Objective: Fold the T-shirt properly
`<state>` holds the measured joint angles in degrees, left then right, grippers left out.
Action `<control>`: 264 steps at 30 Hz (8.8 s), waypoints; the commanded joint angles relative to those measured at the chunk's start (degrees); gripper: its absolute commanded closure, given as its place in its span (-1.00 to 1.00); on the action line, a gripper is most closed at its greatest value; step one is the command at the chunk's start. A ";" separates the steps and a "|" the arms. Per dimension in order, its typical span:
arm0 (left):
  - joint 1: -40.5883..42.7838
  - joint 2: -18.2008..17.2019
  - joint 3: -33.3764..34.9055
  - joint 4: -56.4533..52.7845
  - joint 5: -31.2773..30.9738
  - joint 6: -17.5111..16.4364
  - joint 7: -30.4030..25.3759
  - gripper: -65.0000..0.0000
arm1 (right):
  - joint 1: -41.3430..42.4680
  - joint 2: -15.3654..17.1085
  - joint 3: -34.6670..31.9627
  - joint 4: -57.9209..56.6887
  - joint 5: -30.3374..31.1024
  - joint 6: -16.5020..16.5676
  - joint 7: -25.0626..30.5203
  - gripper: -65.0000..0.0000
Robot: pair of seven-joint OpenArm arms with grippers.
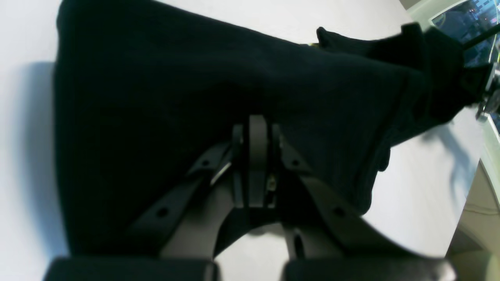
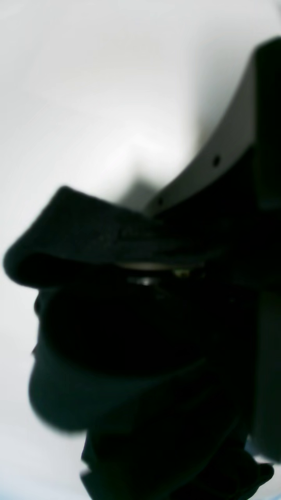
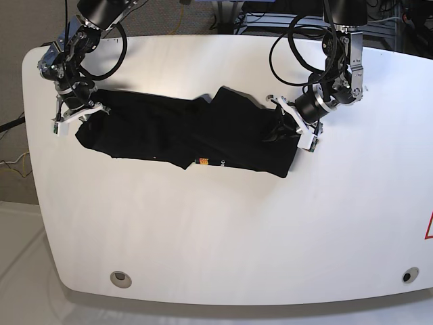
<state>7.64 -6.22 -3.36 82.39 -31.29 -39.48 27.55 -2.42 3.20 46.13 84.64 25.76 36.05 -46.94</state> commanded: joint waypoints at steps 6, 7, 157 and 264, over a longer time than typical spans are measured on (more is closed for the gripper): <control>-0.21 -0.16 -0.21 3.28 -1.37 -0.52 -1.31 1.00 | 2.02 2.12 0.24 3.32 1.27 0.39 1.00 1.00; 0.05 -0.16 -0.21 3.63 -1.37 -0.52 -1.31 1.00 | 2.02 2.12 0.16 4.19 1.27 0.39 1.00 1.00; 2.08 1.34 -11.90 -8.50 17.53 1.81 -2.10 1.00 | 1.14 -3.25 -26.92 29.95 1.36 3.95 -4.01 1.00; -0.47 5.38 -2.14 -8.24 17.53 2.08 -2.36 1.00 | 0.61 -11.07 -58.22 12.19 4.79 1.79 3.47 1.00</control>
<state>6.66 -0.97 -5.82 74.35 -17.54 -38.15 20.27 -2.90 -7.18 -11.55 96.88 28.86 38.98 -45.10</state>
